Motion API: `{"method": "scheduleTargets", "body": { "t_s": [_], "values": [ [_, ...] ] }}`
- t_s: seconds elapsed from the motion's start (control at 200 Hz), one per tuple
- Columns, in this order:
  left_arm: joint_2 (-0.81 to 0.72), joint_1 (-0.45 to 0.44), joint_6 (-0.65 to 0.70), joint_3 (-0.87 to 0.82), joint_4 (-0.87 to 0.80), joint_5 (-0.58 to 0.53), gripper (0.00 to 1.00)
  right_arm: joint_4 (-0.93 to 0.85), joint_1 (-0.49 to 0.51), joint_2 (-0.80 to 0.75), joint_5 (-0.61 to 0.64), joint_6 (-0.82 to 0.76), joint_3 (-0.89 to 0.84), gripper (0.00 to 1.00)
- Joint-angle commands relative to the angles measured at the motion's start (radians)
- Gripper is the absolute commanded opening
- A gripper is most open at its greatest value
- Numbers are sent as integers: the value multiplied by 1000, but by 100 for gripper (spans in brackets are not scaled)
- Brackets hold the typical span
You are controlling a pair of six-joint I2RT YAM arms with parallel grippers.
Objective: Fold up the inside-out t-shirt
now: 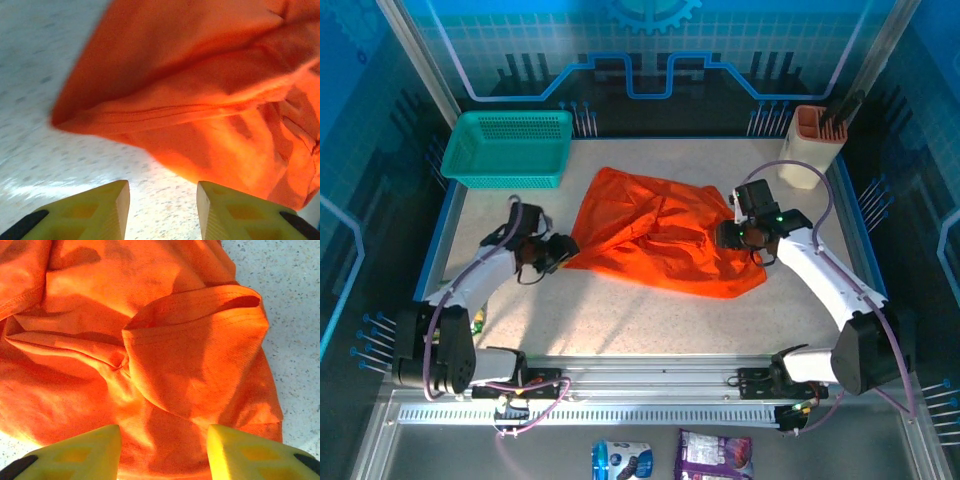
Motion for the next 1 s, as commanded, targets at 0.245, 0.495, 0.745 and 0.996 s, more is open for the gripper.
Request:
{"method": "scheduleTargets", "body": {
  "t_s": [0.245, 0.495, 0.745, 0.996],
  "values": [
    [339, -316, 248, 415, -117, -265, 45, 25, 17, 147, 85, 2, 7, 53],
    [543, -449, 379, 651, -169, -332, 32, 49, 43, 213, 53, -4, -17, 53],
    [677, -493, 503, 771, -232, -519, 42, 62, 60, 304, 97, 15, -30, 66],
    [744, -492, 600, 806, -227, -601, 45, 79, 55, 372, 107, -2, -22, 60]
  ]
}}
